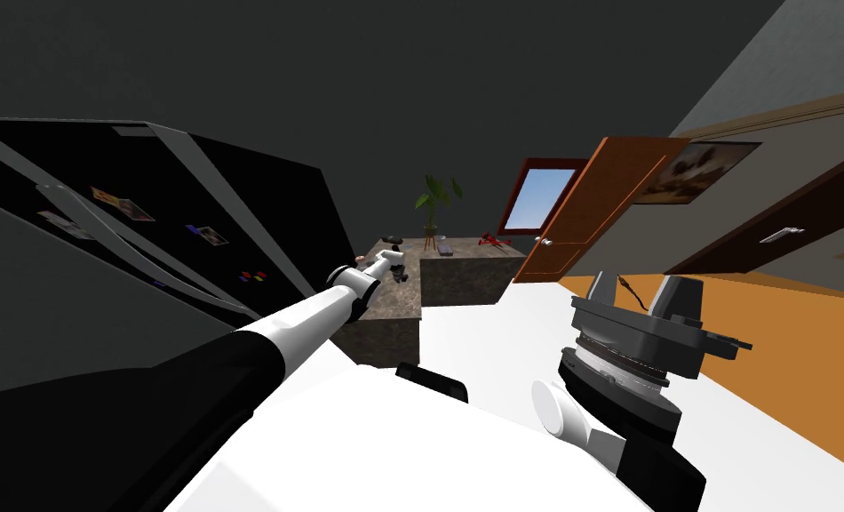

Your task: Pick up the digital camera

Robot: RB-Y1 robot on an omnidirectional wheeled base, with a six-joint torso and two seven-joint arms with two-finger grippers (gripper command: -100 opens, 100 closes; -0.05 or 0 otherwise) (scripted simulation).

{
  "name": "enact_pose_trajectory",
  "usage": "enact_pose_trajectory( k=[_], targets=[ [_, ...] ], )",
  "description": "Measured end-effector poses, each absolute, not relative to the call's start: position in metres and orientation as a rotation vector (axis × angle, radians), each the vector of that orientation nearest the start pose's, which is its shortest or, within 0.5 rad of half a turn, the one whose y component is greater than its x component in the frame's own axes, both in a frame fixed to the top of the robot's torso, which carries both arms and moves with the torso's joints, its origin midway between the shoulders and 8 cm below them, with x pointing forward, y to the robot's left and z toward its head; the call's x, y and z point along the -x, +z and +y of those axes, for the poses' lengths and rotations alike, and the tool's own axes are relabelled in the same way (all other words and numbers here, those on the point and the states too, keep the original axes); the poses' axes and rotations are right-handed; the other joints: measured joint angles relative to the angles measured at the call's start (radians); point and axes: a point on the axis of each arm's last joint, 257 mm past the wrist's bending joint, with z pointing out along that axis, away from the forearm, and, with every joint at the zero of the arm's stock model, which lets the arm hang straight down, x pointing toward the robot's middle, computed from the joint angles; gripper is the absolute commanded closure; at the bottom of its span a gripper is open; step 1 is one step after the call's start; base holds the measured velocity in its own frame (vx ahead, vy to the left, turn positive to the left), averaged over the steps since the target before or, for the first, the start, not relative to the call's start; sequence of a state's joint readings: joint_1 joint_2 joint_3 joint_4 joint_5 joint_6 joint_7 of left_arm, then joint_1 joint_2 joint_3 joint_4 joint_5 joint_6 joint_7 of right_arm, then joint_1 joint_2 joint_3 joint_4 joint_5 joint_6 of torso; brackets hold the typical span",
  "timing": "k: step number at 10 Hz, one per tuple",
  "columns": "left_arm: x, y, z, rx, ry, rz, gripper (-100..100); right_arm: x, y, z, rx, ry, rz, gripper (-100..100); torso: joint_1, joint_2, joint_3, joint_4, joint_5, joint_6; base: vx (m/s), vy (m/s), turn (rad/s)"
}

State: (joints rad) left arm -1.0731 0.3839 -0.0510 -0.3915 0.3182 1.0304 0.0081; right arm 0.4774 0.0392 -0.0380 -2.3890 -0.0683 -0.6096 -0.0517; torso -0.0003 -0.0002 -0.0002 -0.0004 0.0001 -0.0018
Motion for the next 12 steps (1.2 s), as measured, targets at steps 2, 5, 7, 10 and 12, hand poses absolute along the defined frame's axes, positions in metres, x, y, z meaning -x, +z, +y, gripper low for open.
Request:
enact_pose_trajectory(
  k=[2, 5, 7, 10, 12],
  targets=[
    [-0.617, -0.300, 0.314, 1.964, -0.335, 1.912, -100, -0.293, 0.096, -0.292, -0.535, 1.407, 0.359, 0, 0.000, 0.001, 0.001, 0.000, 0.000, 0.000, 0.003, -0.003, 0.010],
    [-0.611, -0.317, 0.314, 1.963, -0.336, 1.910, -100, -0.293, 0.096, -0.292, -0.535, 1.407, 0.359, 0, 0.000, 0.001, 0.001, 0.000, 0.000, 0.000, 0.003, -0.004, 0.011],
    [-0.611, -0.320, 0.315, 1.964, -0.338, 1.909, -100, -0.293, 0.096, -0.292, -0.535, 1.407, 0.359, 0, 0.000, 0.001, 0.000, 0.000, 0.000, 0.000, 0.000, 0.000, 0.000],
    [-0.616, -0.314, 0.315, 1.953, -0.351, 1.901, 100, -0.293, 0.096, -0.292, -0.535, 1.407, 0.359, 0, 0.001, 0.002, -0.001, -0.004, 0.002, -0.001, 0.000, 0.000, 0.000],
    [-0.616, -0.315, 0.315, 1.953, -0.349, 1.902, 100, -0.293, 0.096, -0.292, -0.535, 1.407, 0.359, 0, 0.001, 0.001, -0.001, -0.004, 0.002, -0.001, 0.000, 0.000, 0.000]
  ],
)
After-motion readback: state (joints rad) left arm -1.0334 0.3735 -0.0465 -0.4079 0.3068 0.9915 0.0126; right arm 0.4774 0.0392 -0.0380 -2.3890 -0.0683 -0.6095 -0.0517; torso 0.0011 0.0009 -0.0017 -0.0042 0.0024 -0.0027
